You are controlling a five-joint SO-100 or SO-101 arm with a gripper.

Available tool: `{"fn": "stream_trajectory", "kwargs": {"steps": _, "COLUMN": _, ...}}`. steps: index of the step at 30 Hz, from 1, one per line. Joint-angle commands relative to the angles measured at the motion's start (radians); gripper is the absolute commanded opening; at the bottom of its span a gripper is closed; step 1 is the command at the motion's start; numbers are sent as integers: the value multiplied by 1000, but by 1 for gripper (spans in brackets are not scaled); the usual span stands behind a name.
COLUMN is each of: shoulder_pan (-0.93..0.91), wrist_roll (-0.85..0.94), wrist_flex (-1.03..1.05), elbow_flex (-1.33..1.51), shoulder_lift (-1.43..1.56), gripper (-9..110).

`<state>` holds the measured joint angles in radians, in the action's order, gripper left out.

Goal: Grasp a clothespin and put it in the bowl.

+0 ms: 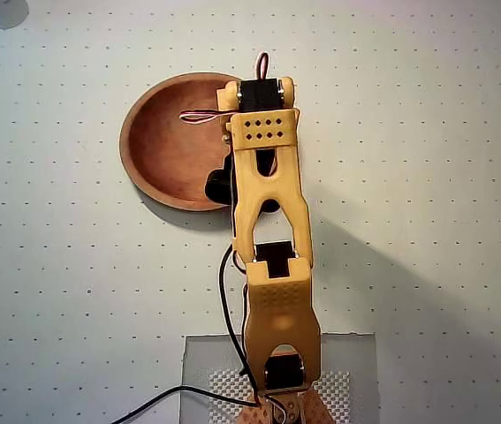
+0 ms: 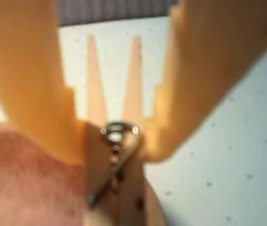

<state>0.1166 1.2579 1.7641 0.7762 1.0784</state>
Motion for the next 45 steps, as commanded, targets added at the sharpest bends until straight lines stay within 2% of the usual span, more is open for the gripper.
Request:
{"fn": "stream_trajectory", "kwargs": {"steps": 1, "shoulder_pan": 5, "wrist_roll": 26, "wrist_flex": 26, "elbow_flex": -5, "shoulder_lift": -5, "gripper": -2}}
{"fn": "stream_trajectory", "kwargs": {"steps": 7, "shoulder_pan": 11, "wrist_roll": 29, "wrist_flex": 23, "elbow_flex": -18, "shoulder_lift": -75, "gripper": -2}}
{"fn": "stream_trajectory", "kwargs": {"steps": 18, "shoulder_pan": 144, "wrist_roll": 20, "wrist_flex": 21, "elbow_flex": -32, "shoulder_lift": -78, "gripper": -2}}
{"fn": "stream_trajectory", "kwargs": {"steps": 26, "shoulder_pan": 170, "wrist_roll": 20, "wrist_flex": 21, "elbow_flex": -216, "shoulder_lift": -95, "gripper": -2}}
{"fn": "stream_trajectory", "kwargs": {"steps": 38, "shoulder_pan": 183, "wrist_roll": 35, "wrist_flex": 20, "elbow_flex": -350, "shoulder_lift": -100, "gripper": -2}}
{"fn": "stream_trajectory", "kwargs": {"steps": 45, "shoulder_pan": 204, "wrist_roll": 35, "wrist_flex": 20, "elbow_flex": -480, "shoulder_lift": -255, "gripper": -2}}
